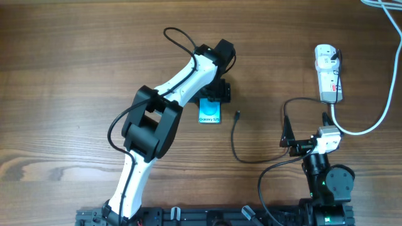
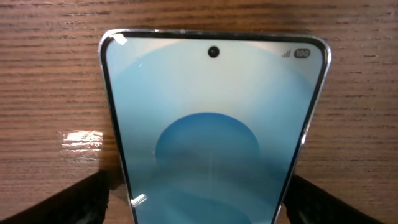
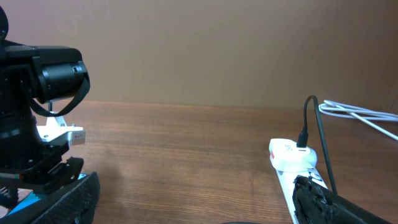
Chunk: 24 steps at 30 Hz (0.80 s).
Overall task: Plug charger to phone and switch on socket
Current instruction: 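Lower the left gripper and grasp the phone's bottom edge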
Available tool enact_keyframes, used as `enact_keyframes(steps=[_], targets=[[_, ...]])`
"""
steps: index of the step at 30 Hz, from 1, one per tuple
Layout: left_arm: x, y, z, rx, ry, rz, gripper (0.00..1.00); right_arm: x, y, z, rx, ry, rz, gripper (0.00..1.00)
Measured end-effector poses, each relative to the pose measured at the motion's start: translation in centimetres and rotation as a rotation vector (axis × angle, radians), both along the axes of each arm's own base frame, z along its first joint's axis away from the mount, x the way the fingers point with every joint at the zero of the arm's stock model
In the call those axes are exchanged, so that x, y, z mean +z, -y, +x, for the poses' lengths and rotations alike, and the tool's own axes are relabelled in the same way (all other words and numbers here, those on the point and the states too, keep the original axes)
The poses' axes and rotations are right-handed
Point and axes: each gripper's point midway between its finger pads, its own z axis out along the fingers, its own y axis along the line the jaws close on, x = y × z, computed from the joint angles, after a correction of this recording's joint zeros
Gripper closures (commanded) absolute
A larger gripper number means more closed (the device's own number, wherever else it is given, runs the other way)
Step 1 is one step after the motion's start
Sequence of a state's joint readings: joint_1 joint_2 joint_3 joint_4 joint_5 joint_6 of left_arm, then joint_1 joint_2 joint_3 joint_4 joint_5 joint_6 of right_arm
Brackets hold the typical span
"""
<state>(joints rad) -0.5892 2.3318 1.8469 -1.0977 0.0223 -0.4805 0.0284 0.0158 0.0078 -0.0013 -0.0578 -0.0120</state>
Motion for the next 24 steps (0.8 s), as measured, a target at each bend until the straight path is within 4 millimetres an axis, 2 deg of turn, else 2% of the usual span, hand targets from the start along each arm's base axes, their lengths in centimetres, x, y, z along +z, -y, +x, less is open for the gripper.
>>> enact_keyframes(steps=[5, 9, 18, 24], targets=[[0.0, 0.0, 0.2, 0.000, 0.007, -0.001, 0.23, 0.0, 0.0, 0.0, 0.000, 0.000, 0.000, 0.00], [0.0, 0.0, 0.2, 0.000, 0.008, -0.002, 0.27, 0.0, 0.0, 0.0, 0.000, 0.000, 0.000, 0.00], [0.1, -0.1, 0.1, 0.001, 0.001, 0.001, 0.26, 0.0, 0.0, 0.0, 0.000, 0.000, 0.000, 0.00], [0.9, -0.5, -1.1, 0.001, -0.054, 0.017, 0.27, 0.0, 0.0, 0.0, 0.000, 0.000, 0.000, 0.00]])
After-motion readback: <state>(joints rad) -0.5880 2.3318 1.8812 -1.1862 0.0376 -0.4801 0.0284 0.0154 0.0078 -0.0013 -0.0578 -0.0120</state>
